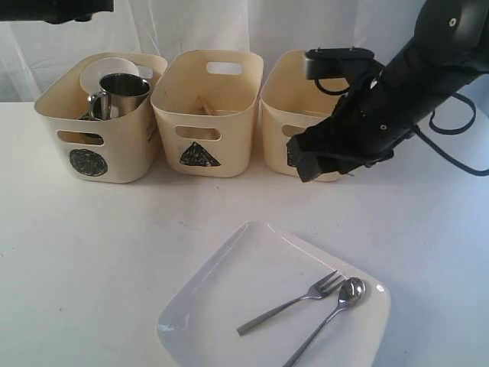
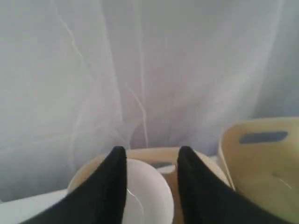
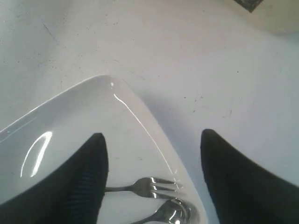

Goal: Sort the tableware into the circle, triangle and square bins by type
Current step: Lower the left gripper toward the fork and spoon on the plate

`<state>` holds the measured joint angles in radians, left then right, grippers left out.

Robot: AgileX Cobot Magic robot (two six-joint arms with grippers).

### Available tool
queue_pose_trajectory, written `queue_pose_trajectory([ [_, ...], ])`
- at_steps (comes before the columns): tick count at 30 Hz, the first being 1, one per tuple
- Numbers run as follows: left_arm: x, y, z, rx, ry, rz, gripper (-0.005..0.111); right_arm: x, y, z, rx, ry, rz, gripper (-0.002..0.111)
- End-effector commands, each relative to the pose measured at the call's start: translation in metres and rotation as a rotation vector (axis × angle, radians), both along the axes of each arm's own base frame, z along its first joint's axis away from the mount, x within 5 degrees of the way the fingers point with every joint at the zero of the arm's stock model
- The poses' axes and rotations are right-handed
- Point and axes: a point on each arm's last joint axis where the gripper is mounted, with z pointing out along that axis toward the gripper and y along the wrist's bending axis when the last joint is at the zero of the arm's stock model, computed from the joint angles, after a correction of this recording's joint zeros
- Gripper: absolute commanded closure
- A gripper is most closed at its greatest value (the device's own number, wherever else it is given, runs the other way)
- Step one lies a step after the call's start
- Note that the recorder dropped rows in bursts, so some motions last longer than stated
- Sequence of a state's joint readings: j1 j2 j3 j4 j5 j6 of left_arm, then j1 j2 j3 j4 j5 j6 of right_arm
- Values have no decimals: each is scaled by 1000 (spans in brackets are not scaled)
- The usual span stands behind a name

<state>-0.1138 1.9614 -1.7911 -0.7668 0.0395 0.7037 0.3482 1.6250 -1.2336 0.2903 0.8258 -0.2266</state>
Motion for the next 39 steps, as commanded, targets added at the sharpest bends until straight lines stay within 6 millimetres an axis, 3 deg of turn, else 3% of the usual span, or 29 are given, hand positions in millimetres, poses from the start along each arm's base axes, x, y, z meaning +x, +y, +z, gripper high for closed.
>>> queue_pose_trajectory([
  [1, -22, 14, 3, -9, 117, -89, 85, -3, -2, 2, -24, 4, 6, 53],
  [4, -36, 22, 2, -26, 188, -122, 107, -2, -3, 2, -37, 0, 9, 53],
  [10, -70, 19, -7, -59, 352, -252, 107, -2, -3, 2, -29, 1, -10, 53],
  [15, -102, -6, -29, -65, 493, -461, 107, -2, -3, 3, -12, 15, -52, 53],
  [22, -141, -57, -51, -93, 603, -779, 107, -14, -7, 8, -42, 92, -36, 53],
  [32, -179, -112, -55, -62, 705, -1022, 107, -46, -22, 39, -72, 77, -48, 53],
  [39, -190, -139, -66, -22, 724, -1078, 107, -72, -32, 39, -64, 74, -64, 53],
])
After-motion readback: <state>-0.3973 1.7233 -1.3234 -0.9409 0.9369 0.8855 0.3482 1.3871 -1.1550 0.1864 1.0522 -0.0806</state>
